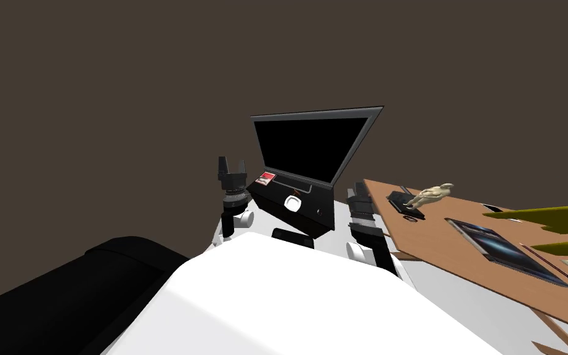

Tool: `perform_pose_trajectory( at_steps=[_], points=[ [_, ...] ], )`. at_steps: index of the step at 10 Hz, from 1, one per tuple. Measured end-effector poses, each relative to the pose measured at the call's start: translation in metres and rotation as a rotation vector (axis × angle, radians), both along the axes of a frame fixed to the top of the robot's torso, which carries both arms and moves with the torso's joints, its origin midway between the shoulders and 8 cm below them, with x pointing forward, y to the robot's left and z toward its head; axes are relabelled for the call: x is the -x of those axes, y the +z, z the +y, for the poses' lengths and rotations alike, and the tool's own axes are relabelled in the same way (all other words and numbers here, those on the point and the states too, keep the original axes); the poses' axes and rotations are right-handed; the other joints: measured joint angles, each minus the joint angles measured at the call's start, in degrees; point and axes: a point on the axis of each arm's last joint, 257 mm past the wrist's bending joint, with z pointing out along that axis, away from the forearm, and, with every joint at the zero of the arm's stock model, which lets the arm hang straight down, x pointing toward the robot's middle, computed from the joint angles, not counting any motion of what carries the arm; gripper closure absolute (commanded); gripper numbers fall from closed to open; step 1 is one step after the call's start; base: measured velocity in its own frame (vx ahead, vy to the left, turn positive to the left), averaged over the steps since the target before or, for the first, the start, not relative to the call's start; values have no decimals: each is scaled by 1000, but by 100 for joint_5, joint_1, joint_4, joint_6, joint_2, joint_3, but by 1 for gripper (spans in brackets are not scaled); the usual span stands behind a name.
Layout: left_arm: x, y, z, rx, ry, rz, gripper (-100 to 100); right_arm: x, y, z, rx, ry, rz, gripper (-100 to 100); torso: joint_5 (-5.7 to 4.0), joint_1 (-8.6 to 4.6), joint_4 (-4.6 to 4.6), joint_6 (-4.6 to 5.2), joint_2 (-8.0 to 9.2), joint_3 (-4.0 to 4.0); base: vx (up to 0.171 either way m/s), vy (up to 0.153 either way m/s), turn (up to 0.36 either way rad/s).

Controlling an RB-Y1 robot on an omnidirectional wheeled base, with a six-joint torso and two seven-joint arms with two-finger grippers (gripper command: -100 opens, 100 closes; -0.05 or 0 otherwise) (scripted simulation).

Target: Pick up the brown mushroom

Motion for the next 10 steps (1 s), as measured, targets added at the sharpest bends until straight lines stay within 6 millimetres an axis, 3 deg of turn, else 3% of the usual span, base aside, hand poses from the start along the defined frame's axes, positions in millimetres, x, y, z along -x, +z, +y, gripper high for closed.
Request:
perform_pose_trajectory(
  at_steps=[4,10],
  points=[
    [0,0,0,0,0,0,0,-13,-56,-3,16,5,174,-100,0,0,0,1,-1,-1,-5,27,177],
    [0,0,0,0,0,0,0,-12,-146,-28,60,-11,442,-100,-1,-5,1,-1,1,1,-7,14,186]
  ],
)
